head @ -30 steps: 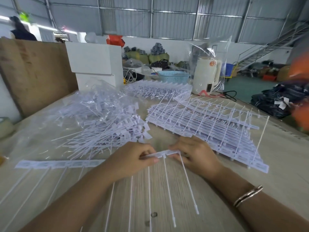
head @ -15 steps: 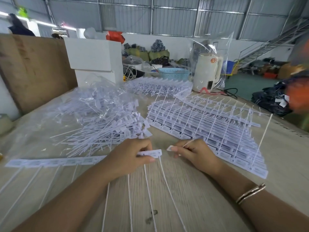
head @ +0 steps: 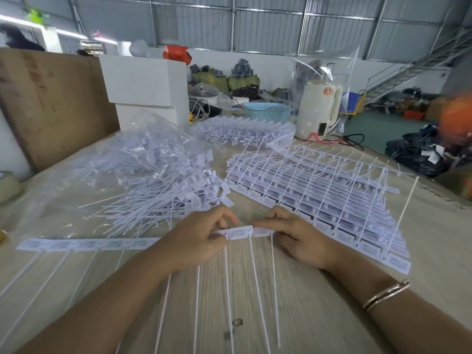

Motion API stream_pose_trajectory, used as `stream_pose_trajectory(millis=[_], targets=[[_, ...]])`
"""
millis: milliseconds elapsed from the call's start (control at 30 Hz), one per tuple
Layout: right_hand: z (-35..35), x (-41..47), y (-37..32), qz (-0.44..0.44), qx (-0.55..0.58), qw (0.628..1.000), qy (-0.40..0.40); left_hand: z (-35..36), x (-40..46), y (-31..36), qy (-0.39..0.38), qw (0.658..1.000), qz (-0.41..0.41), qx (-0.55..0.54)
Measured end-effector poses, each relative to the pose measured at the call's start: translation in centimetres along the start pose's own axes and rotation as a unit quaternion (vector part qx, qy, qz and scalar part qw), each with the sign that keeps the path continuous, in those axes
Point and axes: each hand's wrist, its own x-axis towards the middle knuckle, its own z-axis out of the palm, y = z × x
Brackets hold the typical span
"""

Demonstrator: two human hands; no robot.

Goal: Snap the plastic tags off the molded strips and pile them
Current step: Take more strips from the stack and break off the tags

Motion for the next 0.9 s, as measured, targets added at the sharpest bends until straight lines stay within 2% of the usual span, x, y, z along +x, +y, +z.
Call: stream_pose_trajectory(millis=[100, 167, 267, 367, 467, 567, 733, 833, 900], targets=[[-0.2, -0.1, -0.6, -0.019, -0.002, 0.998, 0.056, 0.0, 0.0, 0.1, -0.005, 1.0, -0.01, -0.005], [-0.1, -0.2, -1.4, -0.06, -0.066, 0.993, 0.083, 0.1, 0.1, 0.4, -0.005, 1.0, -0.007, -0.001], [0.4, 0.2, -2.3, -0.112, -0.219, 0.963, 0.113, 0.2, 0.2, 0.8, -0.002, 1.0, 0.006, 0.012], [0.3, 0.4, -2.5, -0.15, -0.262, 0.938, 0.167, 0.4, 0.3, 0.9, -0.005, 0.999, 0.01, 0.035], [0.0, 0.3, -2.2, -0.145, -0.249, 0.937, 0.197, 0.1, 0.2, 0.7, 0.017, 0.998, 0.002, 0.057], [0.1, 0.2, -2.0, -0.127, -0.224, 0.947, 0.191, -0.2, 0.2, 0.6, 0.019, 0.998, 0.011, 0.053], [0.1, 0.4, -1.8, -0.085, -0.053, 0.983, 0.156, -0.5, 0.3, 0.9, 0.032, 0.999, 0.032, 0.019], [0.3, 0.5, -1.9, -0.078, 0.007, 0.987, 0.141, -0.4, 0.3, 0.8, 0.036, 0.998, 0.038, 0.023], [0.2, 0.5, -1.6, -0.032, 0.068, 0.985, 0.156, -0.4, 0.3, 0.7, 0.043, 0.997, 0.045, 0.038]])
